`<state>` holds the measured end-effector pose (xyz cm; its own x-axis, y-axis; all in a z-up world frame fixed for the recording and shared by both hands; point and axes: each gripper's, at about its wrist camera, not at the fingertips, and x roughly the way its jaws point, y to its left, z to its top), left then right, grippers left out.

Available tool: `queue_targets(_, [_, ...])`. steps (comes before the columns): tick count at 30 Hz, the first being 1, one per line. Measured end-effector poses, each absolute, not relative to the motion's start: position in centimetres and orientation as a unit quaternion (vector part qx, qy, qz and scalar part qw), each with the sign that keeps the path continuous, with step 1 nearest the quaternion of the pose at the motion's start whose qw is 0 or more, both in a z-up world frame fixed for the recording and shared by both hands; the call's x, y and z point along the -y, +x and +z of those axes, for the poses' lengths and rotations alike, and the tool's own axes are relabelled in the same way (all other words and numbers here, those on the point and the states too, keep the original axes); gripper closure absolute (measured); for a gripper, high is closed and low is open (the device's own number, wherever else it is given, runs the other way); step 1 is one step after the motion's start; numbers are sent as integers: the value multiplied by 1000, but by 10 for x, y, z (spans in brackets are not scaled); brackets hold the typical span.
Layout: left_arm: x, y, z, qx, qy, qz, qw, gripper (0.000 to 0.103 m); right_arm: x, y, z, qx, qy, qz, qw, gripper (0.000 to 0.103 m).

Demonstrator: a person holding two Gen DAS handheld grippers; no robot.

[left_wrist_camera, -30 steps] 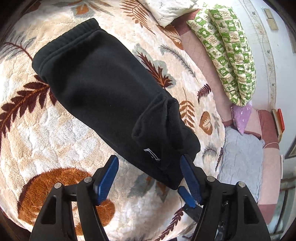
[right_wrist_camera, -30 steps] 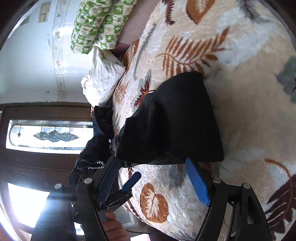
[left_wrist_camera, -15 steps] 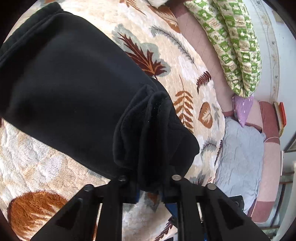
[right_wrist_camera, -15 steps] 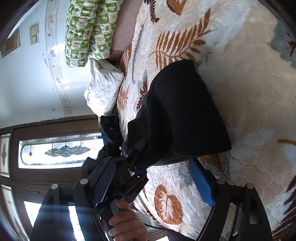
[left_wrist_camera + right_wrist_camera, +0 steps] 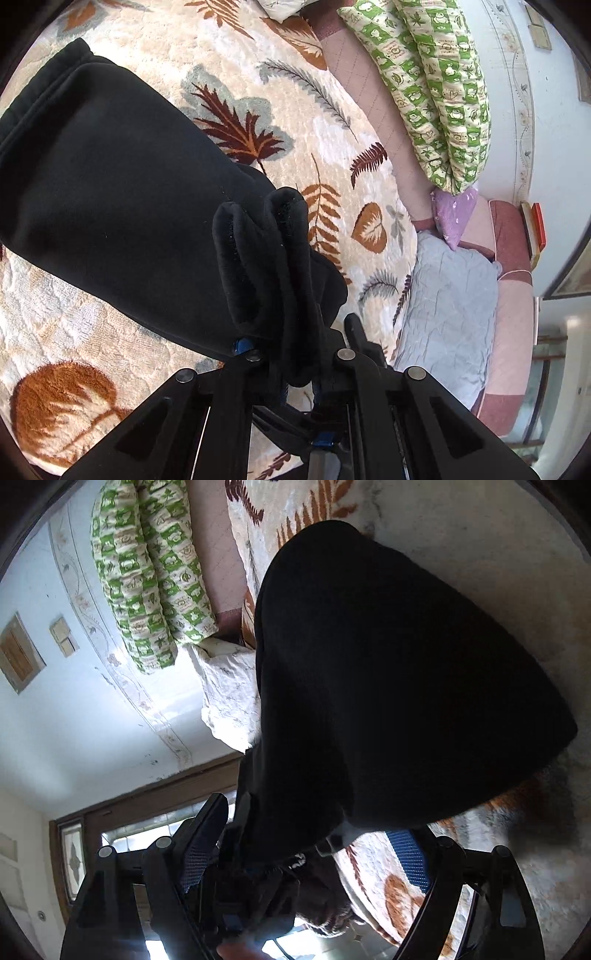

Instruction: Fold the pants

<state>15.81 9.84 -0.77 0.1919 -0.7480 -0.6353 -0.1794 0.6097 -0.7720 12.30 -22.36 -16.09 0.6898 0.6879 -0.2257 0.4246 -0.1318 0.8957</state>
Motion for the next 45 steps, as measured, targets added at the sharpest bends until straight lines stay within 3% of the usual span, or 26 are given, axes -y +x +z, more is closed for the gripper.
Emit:
queue_targets(3, [-101,159,-10,-599,-389,-210,667,96,236,122,-157,-337,744,104,567,26])
queue_targets(5, [-98,159,-12,-599,-387,-211,669,96,249,117,-152,-329,737,94,583,52])
queue_targets(8, [-83,159,-15,-598,-368,-220,677,96,273,109,-135,-329,703,80,625,76])
queue_targets(16, [-29,154,-77,-649,-313,-189,667,94,316,91,-147,-387,627,-4,676,77])
queue_targets(18, [-27,156,-79,-646,-309,-194,670,93,316,89,-159,-400,613,-12,682,93])
queue_targets(19, [-26,157,-79,-649,-309,-194,667,92,317,88,-162,-397,611,-8,684,94])
queue_targets(21, [-25,161,-80,-656,-314,-196,658,92,318,90,-162,-399,608,-5,687,94])
queue_targets(24, [-31,160,-73,-651,-314,-215,657,89,321,88,-159,-402,638,7,657,85])
queue_targets(25, [-34,156,-69,-648,-306,-217,663,87,321,83,-157,-402,651,13,644,76])
queue_targets(26, [-39,153,-65,-645,-299,-219,668,81,321,78,-154,-401,662,22,633,61])
queue_targets(29, [-58,139,-57,-637,-296,-220,677,73,323,56,-135,-404,659,28,634,38])
queue_targets(36, [-62,138,-21,-599,-310,-234,700,73,328,70,-68,-358,564,71,741,38])
queue_targets(45, [-3,188,-33,-603,-265,-210,723,73,308,151,-102,-391,526,107,748,38])
